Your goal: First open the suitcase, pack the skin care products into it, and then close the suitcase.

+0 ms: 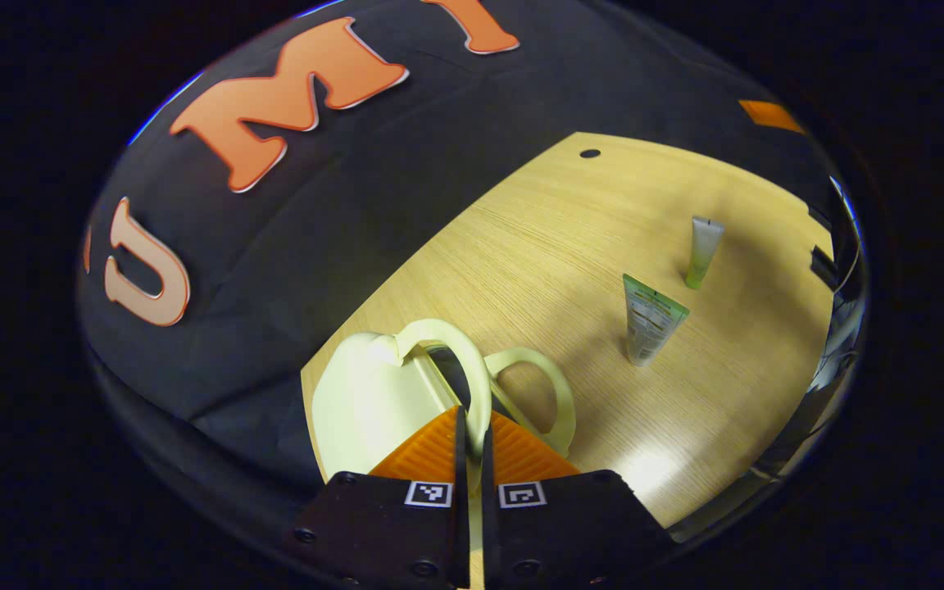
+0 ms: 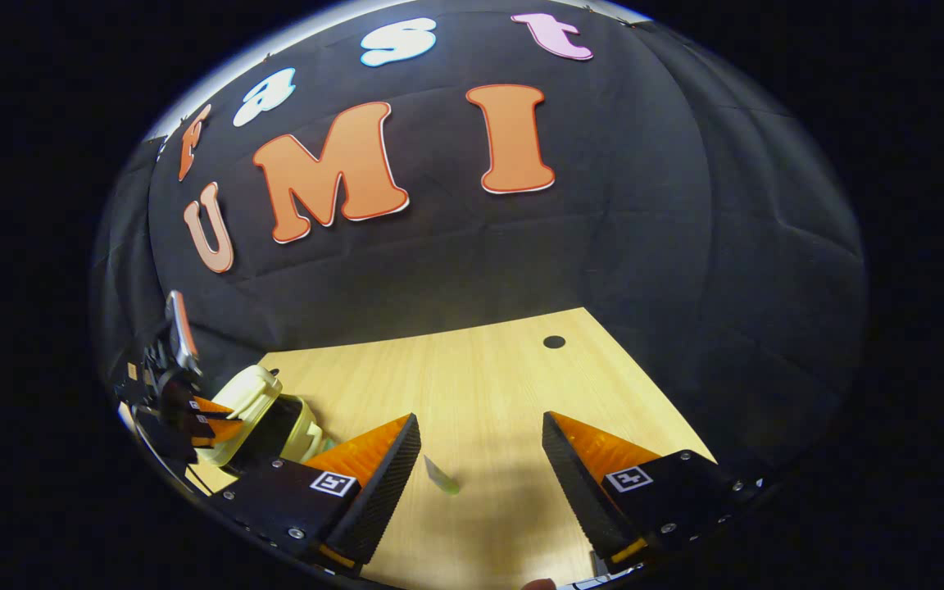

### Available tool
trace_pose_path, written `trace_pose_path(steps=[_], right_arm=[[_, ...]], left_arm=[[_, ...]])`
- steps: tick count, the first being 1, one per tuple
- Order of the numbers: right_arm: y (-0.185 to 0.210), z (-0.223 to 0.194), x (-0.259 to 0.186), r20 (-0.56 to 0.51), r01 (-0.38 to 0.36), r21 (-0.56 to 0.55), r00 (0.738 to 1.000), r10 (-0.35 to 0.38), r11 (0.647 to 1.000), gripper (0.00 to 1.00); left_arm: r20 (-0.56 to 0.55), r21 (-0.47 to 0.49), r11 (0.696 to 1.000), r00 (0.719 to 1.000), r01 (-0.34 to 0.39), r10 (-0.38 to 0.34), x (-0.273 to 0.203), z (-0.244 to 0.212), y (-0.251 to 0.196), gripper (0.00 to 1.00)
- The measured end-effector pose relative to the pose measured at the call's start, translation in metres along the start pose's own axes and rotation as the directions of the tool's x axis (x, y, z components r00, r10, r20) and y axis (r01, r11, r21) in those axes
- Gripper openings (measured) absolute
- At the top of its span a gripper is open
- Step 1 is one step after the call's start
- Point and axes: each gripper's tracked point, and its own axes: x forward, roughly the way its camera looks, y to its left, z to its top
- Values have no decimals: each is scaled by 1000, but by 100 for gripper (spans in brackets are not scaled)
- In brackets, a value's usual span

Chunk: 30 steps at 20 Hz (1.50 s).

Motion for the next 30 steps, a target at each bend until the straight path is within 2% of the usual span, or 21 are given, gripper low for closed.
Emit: trace_pose_path(steps=[2,4,7,10,14,20,27,30], right_arm=[[16,8,4,20,-8,-14,1000,8,1000,95],[36,15,5,29,-40,-10,999,41,999,95],[61,22,10,47,-52,11,998,51,999,95],[88,23,13,57,-52,33,997,50,998,95],[127,25,18,68,-56,70,996,51,996,95],[167,27,24,76,-18,79,997,12,997,95],[180,19,23,51,46,47,998,-48,998,95],[177,15,22,45,67,33,997,-68,997,95]], left_arm=[[42,-187,981,998,61,-55,-2,-3,3,6],[109,-301,949,992,89,-59,-3,6,15,6],[164,-372,924,986,90,-31,2,12,42,6],[194,-442,890,981,116,-31,-12,9,62,6],[152,-484,874,988,42,37,-7,-17,97,6],[25,-498,867,998,-37,57,0,-73,134,5],[-115,-596,800,993,-72,4,21,-106,120,6],[-175,-605,792,984,-88,-24,27,-113,115,6]])
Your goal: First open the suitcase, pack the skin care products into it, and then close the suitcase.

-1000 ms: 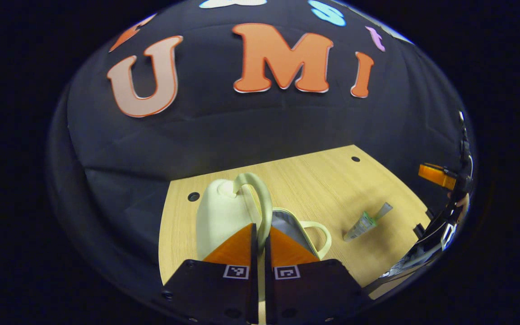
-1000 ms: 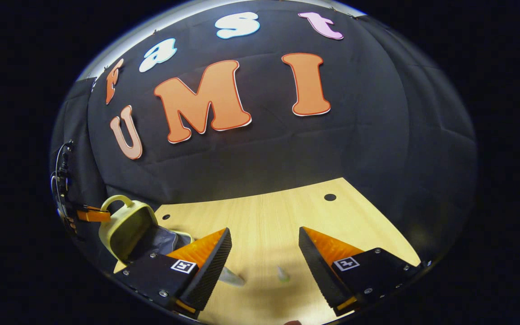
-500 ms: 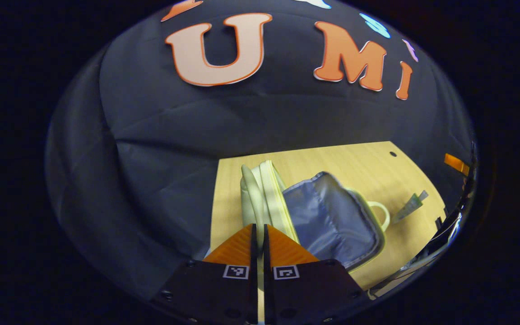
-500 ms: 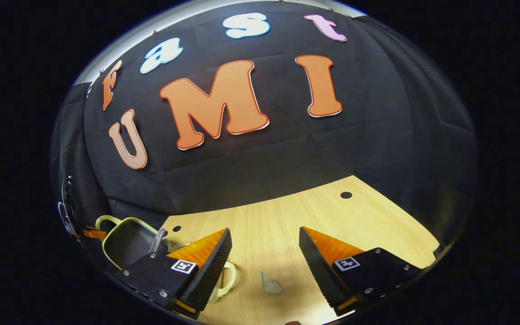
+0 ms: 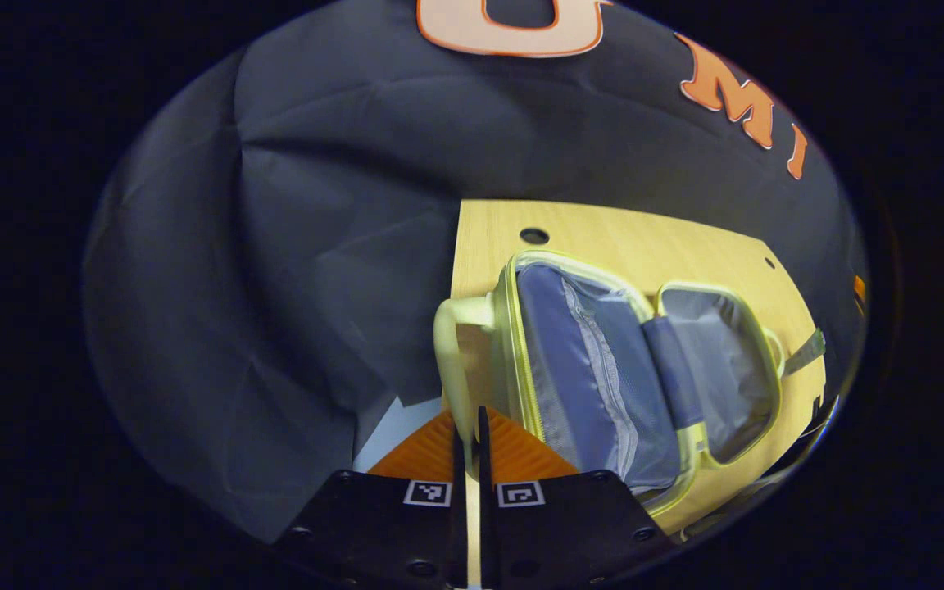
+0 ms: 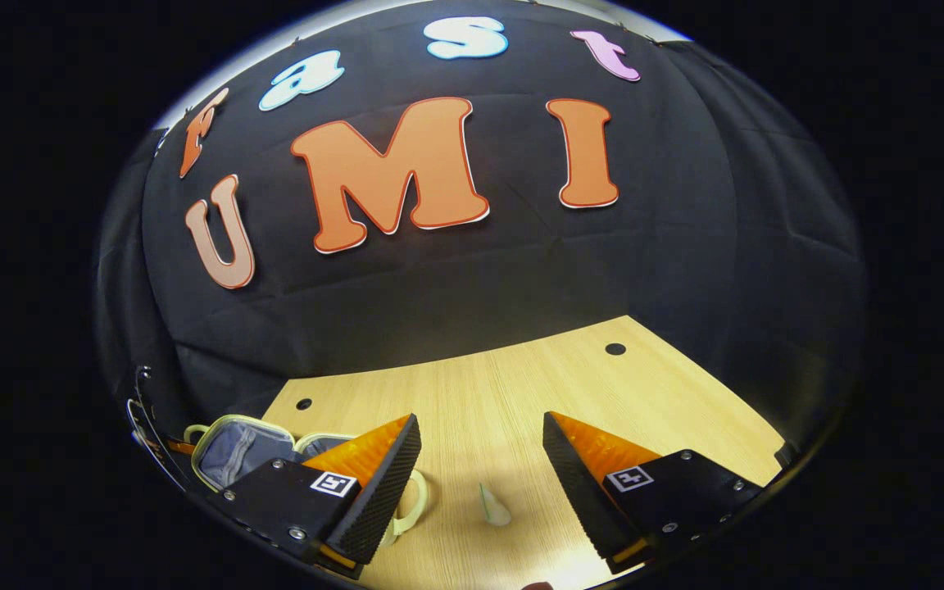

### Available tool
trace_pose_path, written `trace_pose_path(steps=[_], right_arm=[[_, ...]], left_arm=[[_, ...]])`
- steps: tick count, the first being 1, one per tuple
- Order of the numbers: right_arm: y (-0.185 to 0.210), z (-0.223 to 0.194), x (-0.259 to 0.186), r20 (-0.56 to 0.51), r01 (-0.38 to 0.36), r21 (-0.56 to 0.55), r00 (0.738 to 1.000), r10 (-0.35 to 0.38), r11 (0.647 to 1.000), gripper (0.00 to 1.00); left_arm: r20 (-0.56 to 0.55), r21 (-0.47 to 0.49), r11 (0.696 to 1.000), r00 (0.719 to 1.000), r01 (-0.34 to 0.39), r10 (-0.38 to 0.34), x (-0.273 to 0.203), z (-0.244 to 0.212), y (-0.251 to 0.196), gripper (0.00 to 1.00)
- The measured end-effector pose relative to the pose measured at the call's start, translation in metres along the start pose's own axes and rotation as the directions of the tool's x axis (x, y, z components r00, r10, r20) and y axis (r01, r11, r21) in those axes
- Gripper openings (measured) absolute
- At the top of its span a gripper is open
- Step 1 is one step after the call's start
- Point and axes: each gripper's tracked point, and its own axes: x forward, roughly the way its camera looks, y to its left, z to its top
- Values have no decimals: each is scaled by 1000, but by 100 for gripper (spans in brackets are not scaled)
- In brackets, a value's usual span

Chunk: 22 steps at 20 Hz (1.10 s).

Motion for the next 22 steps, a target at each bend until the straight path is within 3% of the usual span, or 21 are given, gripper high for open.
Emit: trace_pose_path(steps=[5,6,7,9,11,15,18,22], right_arm=[[-8,-2,-3,-7,28,-14,1000,-28,1000,95],[-9,-2,-4,-8,30,-17,1000,-30,999,95],[-9,-3,-4,-9,32,-22,999,-33,999,95],[-14,-4,-4,-11,40,-37,999,-40,999,95],[-19,-5,-4,-10,46,-57,999,-46,997,95],[-28,-3,-4,-5,37,-72,999,-37,997,95],[-38,1,0,5,22,-82,1000,-21,996,95],[-59,4,4,10,-11,-136,1000,12,991,95]], left_arm=[[-39,-47,998,999,-39,37,-8,7,5,6],[-50,-47,994,995,-94,92,-10,7,16,7],[-64,-54,992,992,-113,110,-11,9,19,20],[-65,-55,987,987,-152,149,-28,22,24,22],[-11,-41,987,988,-156,156,-39,35,19,32],[132,9,982,974,-189,186,-71,80,-8,100],[259,35,974,944,-223,207,-109,120,-46,100],[405,81,973,899,-215,165,-161,154,-133,99]])
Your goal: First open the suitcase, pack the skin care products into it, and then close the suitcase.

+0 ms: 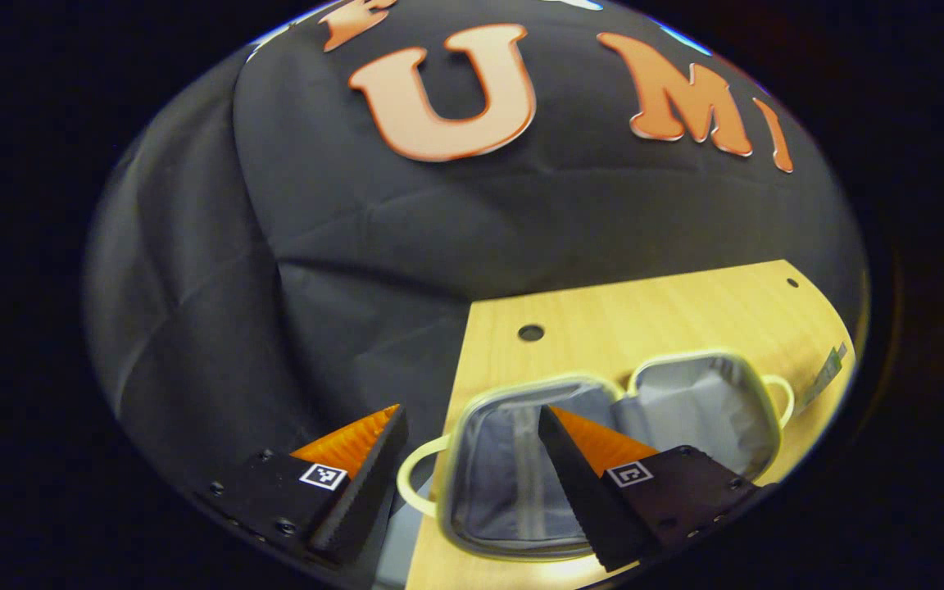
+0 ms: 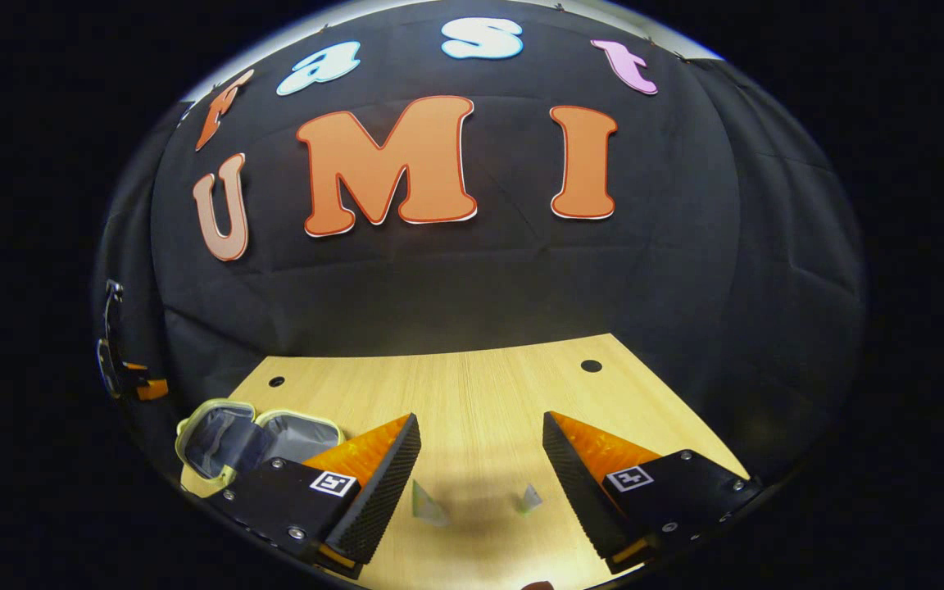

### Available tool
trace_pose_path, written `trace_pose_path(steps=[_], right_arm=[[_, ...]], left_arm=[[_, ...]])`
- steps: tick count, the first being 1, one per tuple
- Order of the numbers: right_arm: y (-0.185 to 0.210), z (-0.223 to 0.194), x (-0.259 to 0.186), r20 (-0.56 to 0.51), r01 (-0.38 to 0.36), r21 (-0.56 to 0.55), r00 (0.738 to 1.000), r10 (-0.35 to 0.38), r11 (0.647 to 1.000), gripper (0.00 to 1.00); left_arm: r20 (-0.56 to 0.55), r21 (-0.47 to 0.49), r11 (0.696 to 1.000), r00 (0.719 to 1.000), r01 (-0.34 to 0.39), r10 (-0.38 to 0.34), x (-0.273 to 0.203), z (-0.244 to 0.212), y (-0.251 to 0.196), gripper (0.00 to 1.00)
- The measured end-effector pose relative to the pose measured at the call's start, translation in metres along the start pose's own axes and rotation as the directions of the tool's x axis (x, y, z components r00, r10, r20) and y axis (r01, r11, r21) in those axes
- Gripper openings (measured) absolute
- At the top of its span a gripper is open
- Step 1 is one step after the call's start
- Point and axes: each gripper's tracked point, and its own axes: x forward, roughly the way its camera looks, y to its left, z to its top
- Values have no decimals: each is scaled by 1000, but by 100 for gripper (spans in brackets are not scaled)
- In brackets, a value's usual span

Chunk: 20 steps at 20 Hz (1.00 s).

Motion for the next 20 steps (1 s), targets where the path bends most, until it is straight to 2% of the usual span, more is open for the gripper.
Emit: trace_pose_path(steps=[3,9,13,17,20], right_arm=[[-21,1,2,-2,-46,-24,999,46,999,95],[-73,-3,7,-23,-117,-62,993,116,991,95],[-109,-4,11,-28,-134,-89,991,132,987,95],[-138,-9,11,-35,-131,-98,991,128,987,95],[-155,-17,11,-52,-124,-83,991,120,989,95]], left_arm=[[33,4,999,999,34,-34,-35,19,-64,99],[55,7,996,995,86,-86,-69,40,-192,99],[77,-58,991,990,122,-118,-82,44,-268,99],[50,-86,976,979,199,-195,-84,36,-345,99],[45,-84,958,962,274,-271,-85,33,-401,99]])
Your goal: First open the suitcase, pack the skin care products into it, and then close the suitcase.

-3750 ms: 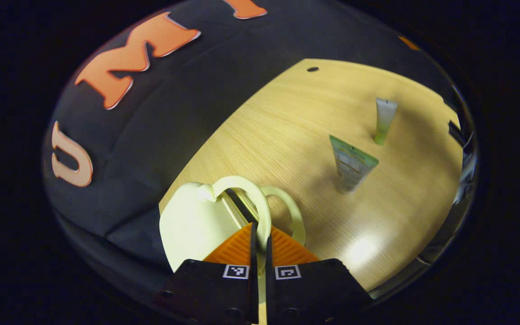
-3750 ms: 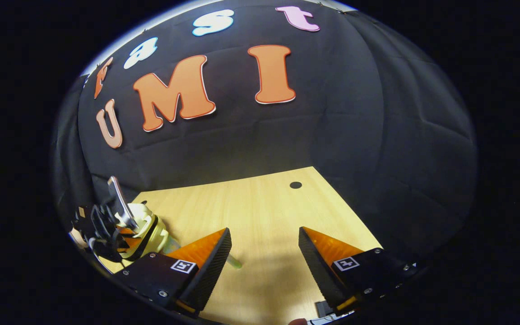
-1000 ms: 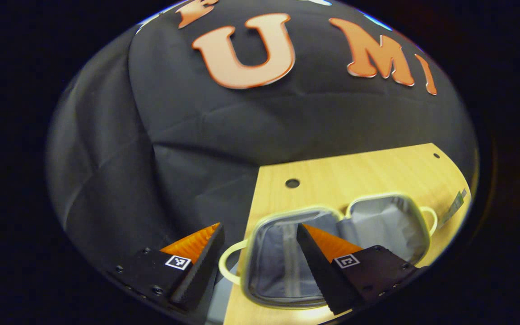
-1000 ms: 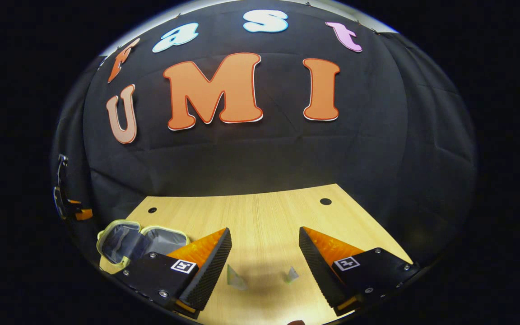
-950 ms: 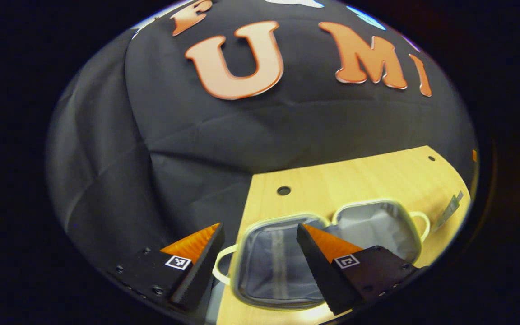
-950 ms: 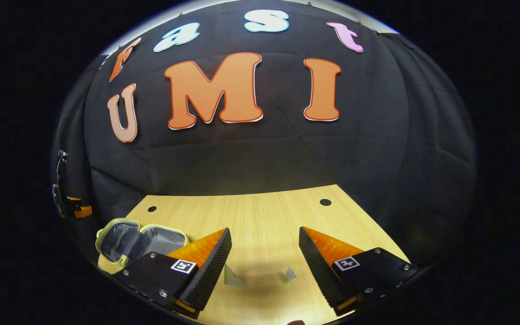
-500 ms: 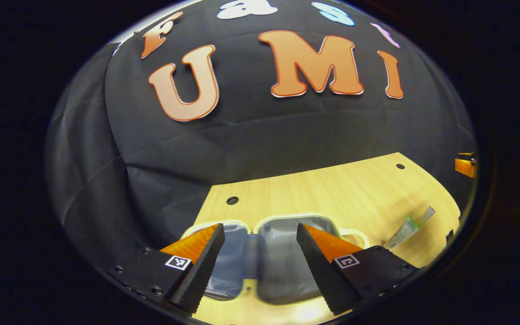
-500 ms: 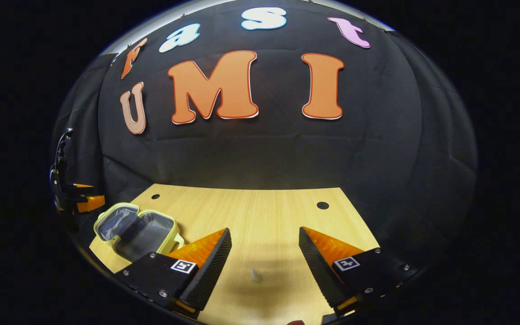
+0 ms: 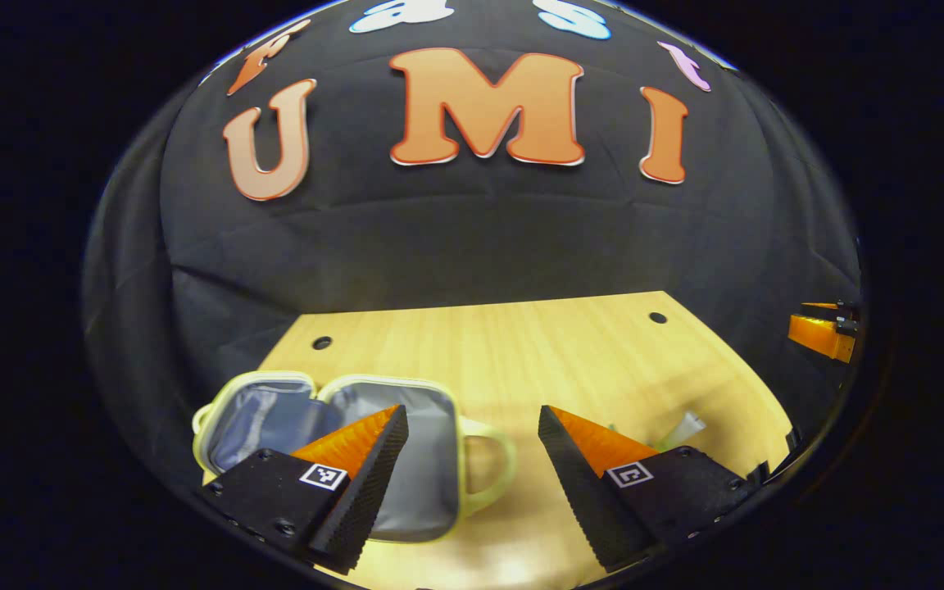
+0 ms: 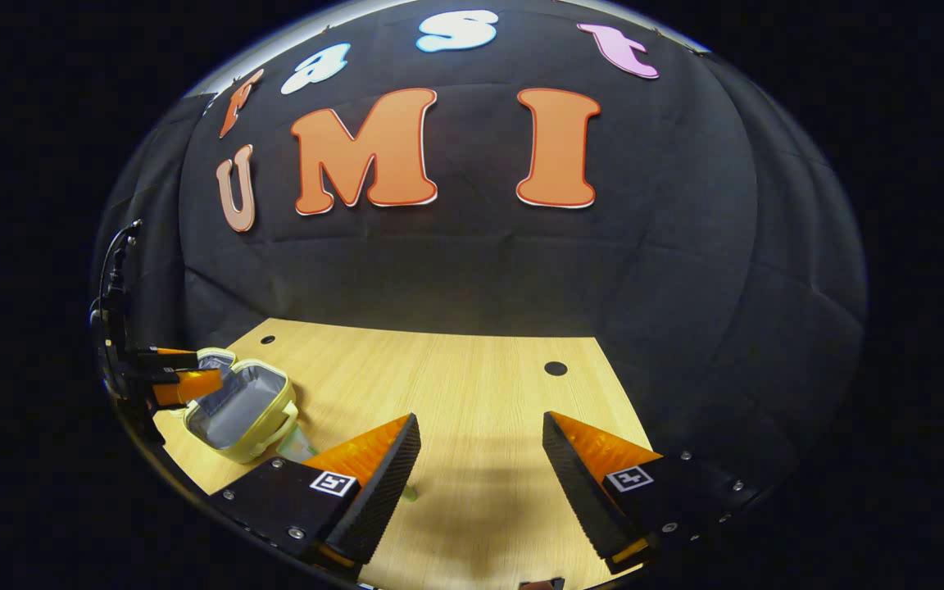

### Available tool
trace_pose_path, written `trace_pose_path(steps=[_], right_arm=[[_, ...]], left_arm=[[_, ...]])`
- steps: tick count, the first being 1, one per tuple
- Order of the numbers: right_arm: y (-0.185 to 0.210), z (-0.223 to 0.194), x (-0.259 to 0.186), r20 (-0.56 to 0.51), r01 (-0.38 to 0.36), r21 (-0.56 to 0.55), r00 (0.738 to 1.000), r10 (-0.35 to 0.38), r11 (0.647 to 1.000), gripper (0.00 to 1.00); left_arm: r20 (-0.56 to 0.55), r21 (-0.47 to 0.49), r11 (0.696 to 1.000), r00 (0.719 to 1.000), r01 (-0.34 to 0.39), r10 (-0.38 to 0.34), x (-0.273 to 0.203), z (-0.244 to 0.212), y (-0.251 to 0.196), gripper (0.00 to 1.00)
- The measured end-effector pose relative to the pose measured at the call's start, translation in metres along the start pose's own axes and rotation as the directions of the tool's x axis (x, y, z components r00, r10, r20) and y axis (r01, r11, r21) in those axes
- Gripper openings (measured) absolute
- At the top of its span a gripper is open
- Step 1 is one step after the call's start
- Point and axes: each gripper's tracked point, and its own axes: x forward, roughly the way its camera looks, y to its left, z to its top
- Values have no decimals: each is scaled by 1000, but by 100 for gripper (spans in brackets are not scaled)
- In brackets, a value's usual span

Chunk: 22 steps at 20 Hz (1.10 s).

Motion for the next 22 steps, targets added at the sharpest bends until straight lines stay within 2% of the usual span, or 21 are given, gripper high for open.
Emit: trace_pose_path(steps=[7,10,15,16,17,18,19,20,21,22], right_arm=[[-36,-20,0,-46,47,43,998,-45,998,95],[-47,-26,-1,-66,67,56,996,-63,996,95],[-58,-39,-2,-108,102,48,989,-97,994,95],[-60,-41,-2,-115,111,40,988,-106,993,95],[-61,-44,-2,-121,113,32,987,-108,993,95],[-60,-47,-3,-128,114,24,986,-110,993,95],[-59,-49,-2,-133,113,16,985,-110,994,95],[-56,-52,-1,-138,110,10,985,-108,994,95],[-53,-56,-1,-143,105,8,984,-103,994,95],[-47,-58,-1,-150,95,9,984,-93,995,95]], left_arm=[[-60,66,982,983,176,-172,34,-29,-95,99],[-130,99,974,973,205,-191,51,-63,-109,99],[-224,91,971,954,222,-197,86,-118,-122,99],[-228,101,974,957,204,-177,94,-126,-120,96],[-232,114,975,959,190,-160,101,-133,-117,82],[-244,123,977,959,176,-142,103,-138,-115,77],[-207,127,980,970,153,-124,109,-135,-117,57],[-200,131,977,970,166,-138,110,-131,-121,38],[-191,136,975,970,176,-148,112,-129,-120,38],[-209,130,976,967,177,-147,113,-131,-119,32]])
